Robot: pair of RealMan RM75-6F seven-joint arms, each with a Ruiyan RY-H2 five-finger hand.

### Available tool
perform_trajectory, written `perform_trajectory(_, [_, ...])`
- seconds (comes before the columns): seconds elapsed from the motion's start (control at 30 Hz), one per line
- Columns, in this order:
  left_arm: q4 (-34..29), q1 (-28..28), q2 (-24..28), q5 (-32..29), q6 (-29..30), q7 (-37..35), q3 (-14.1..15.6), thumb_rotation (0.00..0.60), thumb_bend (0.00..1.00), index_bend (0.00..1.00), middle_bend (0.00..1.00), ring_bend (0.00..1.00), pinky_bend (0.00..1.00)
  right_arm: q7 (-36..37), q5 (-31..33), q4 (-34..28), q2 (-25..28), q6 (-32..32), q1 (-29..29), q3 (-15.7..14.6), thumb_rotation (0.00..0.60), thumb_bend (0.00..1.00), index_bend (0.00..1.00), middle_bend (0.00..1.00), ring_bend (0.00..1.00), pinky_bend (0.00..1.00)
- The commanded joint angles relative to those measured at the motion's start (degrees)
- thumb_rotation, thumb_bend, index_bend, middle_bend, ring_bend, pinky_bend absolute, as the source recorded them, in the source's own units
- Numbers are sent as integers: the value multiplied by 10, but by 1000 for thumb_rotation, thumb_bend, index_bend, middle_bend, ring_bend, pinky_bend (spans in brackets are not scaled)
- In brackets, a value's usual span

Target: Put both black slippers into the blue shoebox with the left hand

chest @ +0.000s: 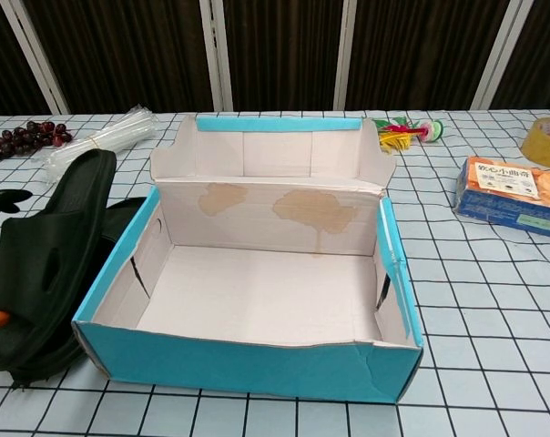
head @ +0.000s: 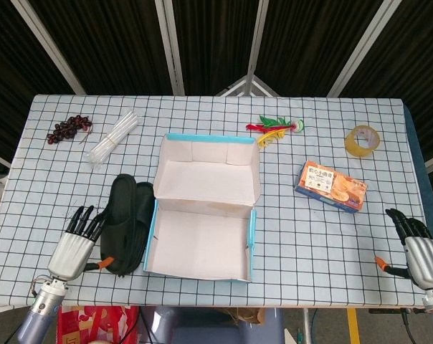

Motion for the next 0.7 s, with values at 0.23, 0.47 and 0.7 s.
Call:
perform_trajectory(0.23, [1, -4, -2, -2, 1, 6, -1, 283, 110, 0, 207, 0, 66, -3, 1, -3, 1, 0, -1, -1, 600, 221, 72, 104, 151, 106])
perform_trajectory(0.47, [2, -6, -3, -2, 3, 5, 0, 287, 151, 0, 231, 0, 66, -4, 2, -6, 2, 0, -1, -1, 600, 221, 72, 104, 151, 106])
perform_trajectory(0.7, [-1, -6, -2, -6, 5, 2, 0, 425, 165, 165, 253, 0, 66, -4, 0, -6, 3, 1, -1, -2, 600, 222, 72, 104, 151, 107])
